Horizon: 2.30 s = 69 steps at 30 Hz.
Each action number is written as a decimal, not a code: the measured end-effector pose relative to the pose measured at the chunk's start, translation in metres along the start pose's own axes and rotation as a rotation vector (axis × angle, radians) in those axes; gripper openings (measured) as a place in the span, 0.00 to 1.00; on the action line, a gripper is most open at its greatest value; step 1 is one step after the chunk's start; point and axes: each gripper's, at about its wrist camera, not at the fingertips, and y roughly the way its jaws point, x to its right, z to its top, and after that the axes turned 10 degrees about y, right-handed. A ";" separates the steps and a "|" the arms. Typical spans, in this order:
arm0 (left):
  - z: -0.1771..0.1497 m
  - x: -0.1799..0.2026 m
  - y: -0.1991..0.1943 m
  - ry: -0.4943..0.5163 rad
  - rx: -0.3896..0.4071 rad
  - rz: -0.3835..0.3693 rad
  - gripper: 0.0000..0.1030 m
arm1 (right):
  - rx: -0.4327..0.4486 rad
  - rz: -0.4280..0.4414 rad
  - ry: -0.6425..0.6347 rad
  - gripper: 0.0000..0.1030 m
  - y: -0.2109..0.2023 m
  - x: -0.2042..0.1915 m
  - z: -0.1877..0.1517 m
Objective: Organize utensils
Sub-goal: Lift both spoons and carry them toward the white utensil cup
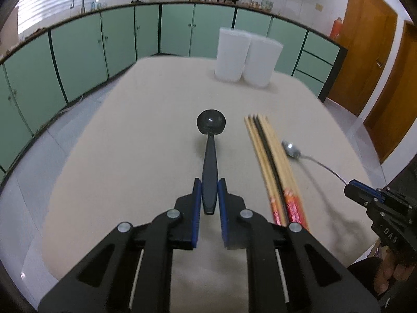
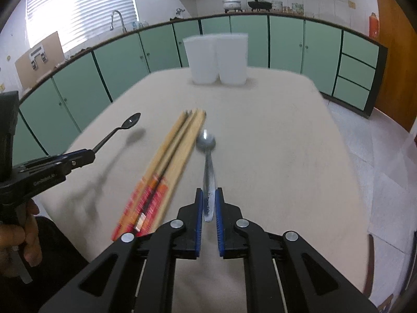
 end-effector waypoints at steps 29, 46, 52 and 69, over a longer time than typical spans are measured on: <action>-0.024 -0.010 0.009 0.050 -0.208 -0.099 0.18 | 0.038 -0.008 -0.058 0.09 -0.029 -0.015 0.050; -0.025 -0.012 -0.008 0.003 -0.180 -0.113 0.10 | 0.052 -0.004 -0.035 0.09 -0.030 -0.013 0.050; 0.011 -0.021 -0.043 0.021 -0.066 -0.102 0.10 | 0.056 -0.006 -0.041 0.09 -0.030 -0.015 0.049; 0.076 -0.026 -0.047 0.084 -0.028 -0.153 0.10 | 0.054 -0.015 -0.093 0.09 -0.037 -0.024 0.075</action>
